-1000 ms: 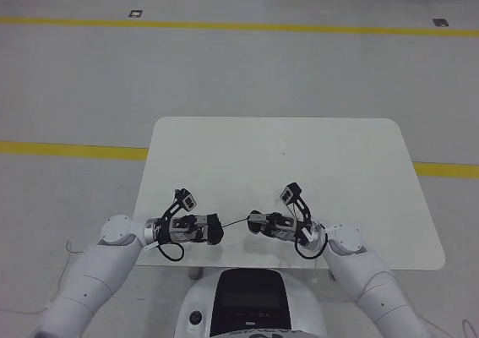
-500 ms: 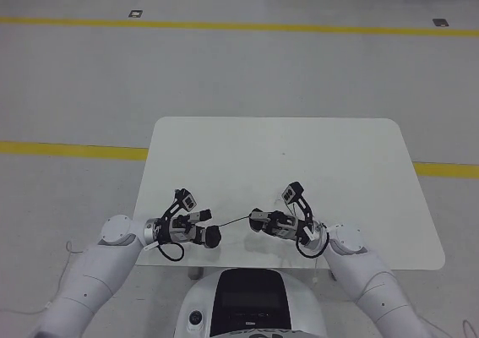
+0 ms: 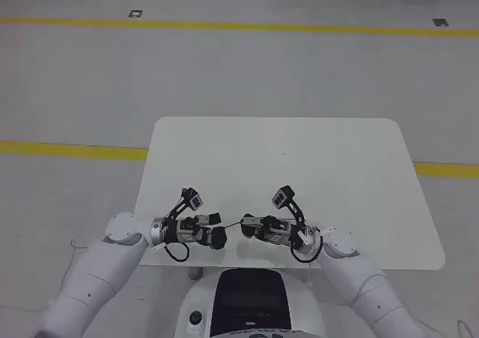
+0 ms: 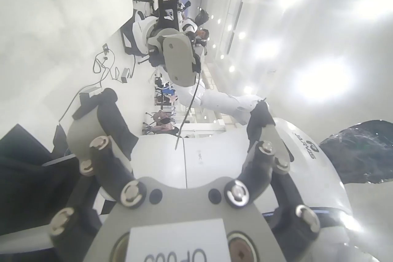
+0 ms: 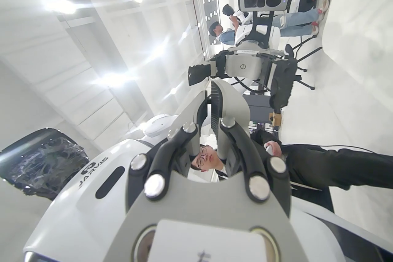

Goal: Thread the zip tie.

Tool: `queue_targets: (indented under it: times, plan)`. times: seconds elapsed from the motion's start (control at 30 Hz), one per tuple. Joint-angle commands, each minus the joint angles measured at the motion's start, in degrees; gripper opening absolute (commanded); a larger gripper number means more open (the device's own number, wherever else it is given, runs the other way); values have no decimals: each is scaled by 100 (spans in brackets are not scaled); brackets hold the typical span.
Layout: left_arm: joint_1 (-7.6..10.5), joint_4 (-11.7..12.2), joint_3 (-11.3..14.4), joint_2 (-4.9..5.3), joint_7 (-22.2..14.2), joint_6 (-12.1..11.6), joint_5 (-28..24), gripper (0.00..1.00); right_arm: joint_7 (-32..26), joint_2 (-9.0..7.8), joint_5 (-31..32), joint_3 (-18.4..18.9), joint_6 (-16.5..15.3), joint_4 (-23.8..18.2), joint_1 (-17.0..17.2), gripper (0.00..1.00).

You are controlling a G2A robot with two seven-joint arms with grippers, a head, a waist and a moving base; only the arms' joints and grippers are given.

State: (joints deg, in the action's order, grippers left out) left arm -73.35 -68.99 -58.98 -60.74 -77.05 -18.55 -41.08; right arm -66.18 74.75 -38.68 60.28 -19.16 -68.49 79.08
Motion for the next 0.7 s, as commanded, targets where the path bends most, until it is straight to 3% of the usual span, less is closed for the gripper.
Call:
queue_targets:
  times: [0.0, 0.2, 0.3, 0.67]
  plan:
    - [28, 15, 19, -1, 77, -48, 71, 100, 63, 11, 19, -39, -26, 56, -38, 0]
    - [28, 15, 19, -1, 77, -48, 71, 100, 96, 12, 26, -41, -17, 47, -33, 0]
    - [-15, -113, 55, -1, 332, -35, 164, 100, 280, 9, 84, -69, 10, -115, 34, 0]
    - [-3, -196, 121, 15, 342, -63, 113, 100, 541, 18, -76, -36, -32, -243, 131, 0]
